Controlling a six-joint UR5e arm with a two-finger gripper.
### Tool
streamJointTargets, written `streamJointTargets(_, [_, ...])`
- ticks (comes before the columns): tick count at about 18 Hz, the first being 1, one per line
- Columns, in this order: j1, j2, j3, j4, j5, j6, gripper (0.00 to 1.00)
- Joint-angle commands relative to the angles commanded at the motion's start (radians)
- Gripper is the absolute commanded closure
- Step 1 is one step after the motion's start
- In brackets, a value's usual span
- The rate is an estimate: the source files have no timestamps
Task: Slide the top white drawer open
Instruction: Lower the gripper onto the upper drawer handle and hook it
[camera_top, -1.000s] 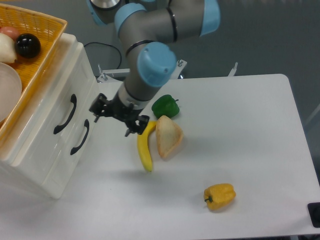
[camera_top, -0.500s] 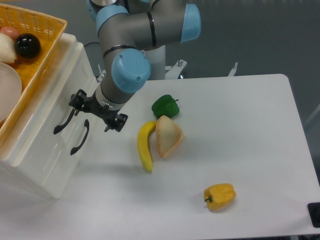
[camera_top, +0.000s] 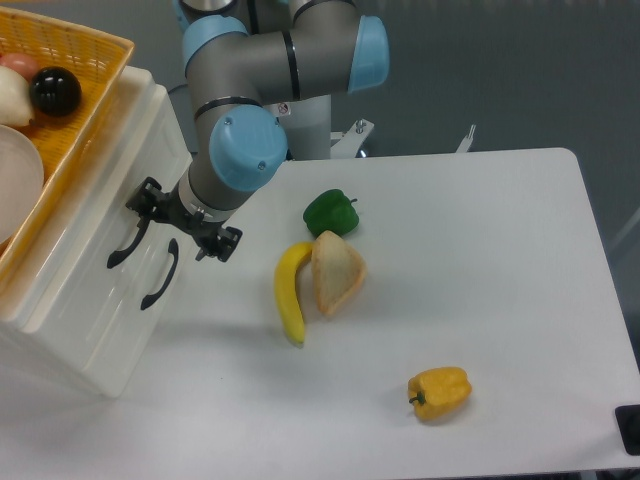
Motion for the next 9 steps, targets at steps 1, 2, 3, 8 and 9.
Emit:
streamJointTargets(1, [-0.002, 0.000, 0.000, 0.002, 0.000, -0.002, 0.00])
streamJointTargets(2, [-0.003, 0.000, 0.000, 0.002, 0.000, 0.000, 0.00])
streamJointTargets(3, [-0.003, 0.000, 0.000, 0.002, 0.000, 0.000, 0.00])
streamJointTargets(8, [-0.005, -0.003, -0.003, 0.003, 0.000, 0.000, 0.00])
streamJointTargets(9, [-0.006, -0.003, -0.003, 0.003, -0.002, 0.000, 0.00])
